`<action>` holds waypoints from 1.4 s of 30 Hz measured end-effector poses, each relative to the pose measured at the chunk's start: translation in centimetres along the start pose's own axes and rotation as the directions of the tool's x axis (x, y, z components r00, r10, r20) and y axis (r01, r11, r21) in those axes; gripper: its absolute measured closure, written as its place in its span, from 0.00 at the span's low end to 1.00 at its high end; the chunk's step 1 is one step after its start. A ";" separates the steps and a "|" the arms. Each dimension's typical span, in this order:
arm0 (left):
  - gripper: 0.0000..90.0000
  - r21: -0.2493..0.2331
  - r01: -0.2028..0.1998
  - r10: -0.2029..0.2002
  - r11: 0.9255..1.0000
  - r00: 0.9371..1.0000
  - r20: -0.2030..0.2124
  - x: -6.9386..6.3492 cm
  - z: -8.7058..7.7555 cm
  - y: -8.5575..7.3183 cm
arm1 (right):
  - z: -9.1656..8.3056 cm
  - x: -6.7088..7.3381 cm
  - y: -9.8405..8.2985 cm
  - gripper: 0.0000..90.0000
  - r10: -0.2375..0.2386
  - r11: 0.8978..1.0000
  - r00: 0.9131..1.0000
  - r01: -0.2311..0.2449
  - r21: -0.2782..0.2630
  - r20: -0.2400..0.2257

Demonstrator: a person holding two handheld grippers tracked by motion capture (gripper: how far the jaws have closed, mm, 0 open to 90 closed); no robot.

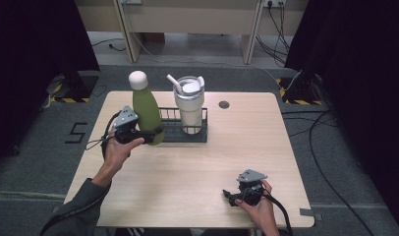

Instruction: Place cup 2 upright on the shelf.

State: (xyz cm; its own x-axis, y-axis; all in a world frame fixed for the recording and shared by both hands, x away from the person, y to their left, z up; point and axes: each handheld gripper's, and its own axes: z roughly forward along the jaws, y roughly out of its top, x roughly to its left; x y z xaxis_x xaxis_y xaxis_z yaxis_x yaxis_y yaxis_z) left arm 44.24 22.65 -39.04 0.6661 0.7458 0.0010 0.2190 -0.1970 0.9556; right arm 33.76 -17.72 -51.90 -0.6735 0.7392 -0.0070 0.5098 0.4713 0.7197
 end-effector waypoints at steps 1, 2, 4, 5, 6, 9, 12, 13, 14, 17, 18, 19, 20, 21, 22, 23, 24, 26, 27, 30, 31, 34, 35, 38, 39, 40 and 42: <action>0.23 0.001 -0.003 0.003 1.000 1.000 -0.007 0.1 0.1 0.1 | 0.0 0.0 0.0 0.14 0.002 1.000 1.000 -0.002 0.000 0.000; 0.23 0.001 -0.007 0.007 1.000 1.000 -0.012 0.2 0.2 0.3 | 0.0 0.0 0.0 0.14 0.002 1.000 1.000 -0.002 0.000 0.000; 0.23 0.007 -0.014 0.014 1.000 1.000 -0.013 0.4 0.5 0.6 | 0.0 0.0 0.0 0.14 0.002 1.000 1.000 -0.002 0.000 0.000; 0.23 0.006 -0.016 0.016 1.000 1.000 -0.015 0.4 0.6 0.7 | 0.0 0.0 0.0 0.14 0.002 1.000 1.000 -0.002 0.001 0.000; 0.23 0.004 -0.016 0.016 1.000 1.000 -0.014 0.4 0.7 0.8 | 0.0 0.0 0.0 0.14 0.002 1.000 1.000 -0.002 0.001 0.000; 0.23 0.000 -0.012 0.012 1.000 1.000 -0.005 0.5 1.0 1.3 | 0.0 0.0 0.0 0.14 0.002 1.000 1.000 -0.002 0.001 0.000; 0.23 0.004 -0.022 0.022 1.000 1.000 -0.015 0.7 1.5 1.7 | 0.0 0.0 0.0 0.14 0.003 1.000 1.000 -0.003 0.001 0.001; 0.23 0.005 -0.019 0.019 1.000 1.000 -0.016 0.8 1.7 1.9 | 0.0 0.0 0.0 0.14 0.003 1.000 1.000 -0.003 0.001 0.000; 0.23 0.007 -0.021 0.021 1.000 1.000 -0.016 0.9 1.9 2.0 | 0.0 0.0 0.0 0.14 0.003 1.000 1.000 -0.003 0.001 0.000; 0.23 0.000 -0.023 0.023 1.000 1.000 -0.022 1.3 2.3 2.5 | 0.0 0.0 0.0 0.14 0.002 1.000 1.000 -0.002 0.001 0.000; 0.23 -0.005 -0.018 0.018 1.000 1.000 -0.023 1.4 2.5 2.6 | 0.0 0.0 0.0 0.14 0.002 1.000 1.000 -0.002 0.001 0.000; 0.23 -0.005 -0.010 0.010 1.000 1.000 -0.023 1.5 2.7 2.7 | 0.0 0.0 0.0 0.14 0.005 1.000 1.000 -0.005 0.001 0.000; 0.23 -0.007 -0.005 0.005 1.000 1.000 -0.024 1.7 2.9 2.9 | 0.0 0.0 0.0 0.14 0.007 1.000 1.000 -0.007 0.002 0.000; 0.23 -0.008 -0.005 0.004 1.000 1.000 -0.024 1.8 3.1 3.0 | 0.1 0.0 0.0 0.14 -0.002 1.000 1.000 0.002 -0.001 -0.001; 0.23 -0.008 -0.005 0.005 1.000 1.000 -0.026 1.9 3.3 3.1 | 0.0 0.0 0.0 0.14 0.002 1.000 1.000 -0.002 0.000 -0.001; 0.23 -0.007 -0.009 0.009 1.000 1.000 -0.030 2.0 3.4 3.2 | 0.0 0.0 0.0 0.14 0.004 1.000 1.000 -0.004 0.001 -0.001; 0.23 -0.004 -0.015 0.014 1.000 0.999 -0.033 2.1 3.6 3.3 | 0.0 0.0 0.0 0.14 0.000 1.000 1.000 0.000 0.002 -0.001; 0.23 -0.003 -0.012 0.012 1.000 0.999 -0.035 2.3 3.9 3.3 | 0.0 0.0 0.0 0.14 0.000 1.000 1.000 0.000 0.000 -0.001; 0.23 -0.003 -0.009 0.009 1.000 0.999 -0.037 2.4 4.1 3.3 | 0.0 0.0 0.0 0.14 0.006 1.000 1.000 -0.006 0.002 -0.001; 0.23 -0.006 -0.001 0.001 1.000 0.999 -0.042 2.7 4.4 3.3 | 0.0 0.0 0.0 0.14 0.006 1.000 1.000 -0.006 0.003 -0.001; 0.23 -0.009 0.003 -0.003 1.000 0.999 -0.046 2.8 4.5 3.4 | 0.0 0.0 0.0 0.14 0.006 1.000 1.000 -0.006 0.002 0.000; 0.23 -0.016 0.006 -0.007 1.000 0.998 -0.058 3.3 4.7 3.4 | 0.0 0.0 0.0 0.14 0.000 1.000 1.000 0.000 0.000 0.000; 0.23 -0.017 0.008 -0.009 1.000 0.998 -0.062 3.4 4.8 3.4 | 0.0 0.0 0.0 0.14 0.006 1.000 1.000 -0.006 0.002 0.000; 0.23 -0.018 0.013 -0.014 1.000 0.998 -0.068 3.7 5.2 3.3 | 0.0 0.0 0.0 0.14 -0.001 1.000 1.000 0.001 0.000 0.000; 0.23 -0.018 0.015 -0.016 1.000 0.997 -0.073 3.8 5.4 3.2 | 0.0 0.0 0.0 0.14 -0.001 1.000 1.000 0.001 0.000 0.000; 0.23 -0.015 0.020 -0.021 1.000 0.997 -0.071 3.9 5.6 3.1 | 0.0 -0.1 0.0 0.14 -0.002 1.000 1.000 0.002 0.001 -0.001; 0.23 -0.014 0.029 -0.030 0.999 0.997 -0.077 4.2 5.9 3.0 | 0.0 0.0 0.0 0.14 0.006 1.000 1.000 -0.006 0.002 0.000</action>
State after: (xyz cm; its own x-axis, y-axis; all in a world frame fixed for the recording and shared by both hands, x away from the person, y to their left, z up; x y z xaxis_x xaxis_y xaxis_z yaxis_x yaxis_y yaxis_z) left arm 51.93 21.42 -37.95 0.6023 0.7982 -0.0044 0.2280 -0.1667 0.9593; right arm 33.79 -17.69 -51.90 -0.6706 0.7418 -0.0027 0.5147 0.4679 0.7185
